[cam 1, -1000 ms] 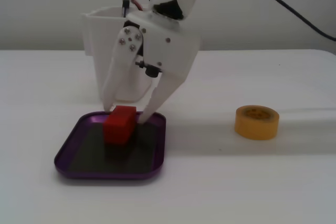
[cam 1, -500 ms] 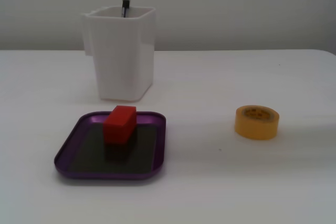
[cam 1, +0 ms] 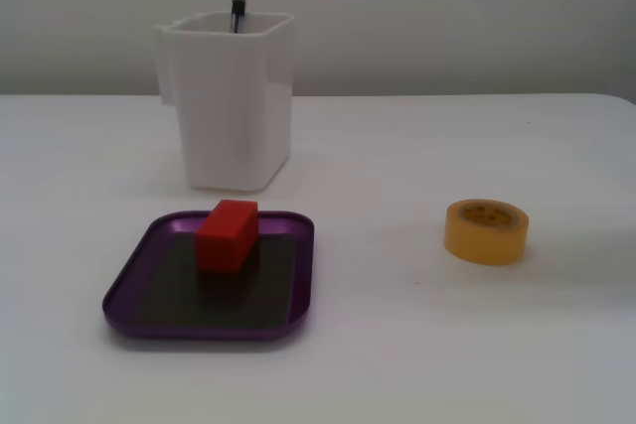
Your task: Pick up the red cube and place it in the box.
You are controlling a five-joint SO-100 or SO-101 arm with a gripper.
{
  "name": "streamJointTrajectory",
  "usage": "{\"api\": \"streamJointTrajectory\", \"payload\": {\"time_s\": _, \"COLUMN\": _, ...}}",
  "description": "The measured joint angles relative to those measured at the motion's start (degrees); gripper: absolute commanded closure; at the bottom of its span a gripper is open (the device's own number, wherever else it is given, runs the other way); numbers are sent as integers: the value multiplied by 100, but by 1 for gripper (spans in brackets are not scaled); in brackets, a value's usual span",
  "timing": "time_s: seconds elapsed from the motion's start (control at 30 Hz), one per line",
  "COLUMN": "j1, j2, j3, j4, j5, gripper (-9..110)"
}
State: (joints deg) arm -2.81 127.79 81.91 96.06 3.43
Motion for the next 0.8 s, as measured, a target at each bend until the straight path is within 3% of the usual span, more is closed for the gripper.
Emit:
{"api": "streamJointTrajectory", "payload": {"time_s": 0.5, "j1": -9, "j2": 4948, "j3": 6319, "j4": -2848, "j5": -18, "gripper": 88}}
{"api": "streamJointTrajectory", "payload": {"time_s": 0.67, "j1": -18, "j2": 6381, "j3": 7752, "j4": -3164, "j5": -18, "gripper": 88}}
{"api": "streamJointTrajectory", "payload": {"time_s": 0.8, "j1": -44, "j2": 6486, "j3": 8420, "j4": -3199, "j5": -18, "gripper": 88}}
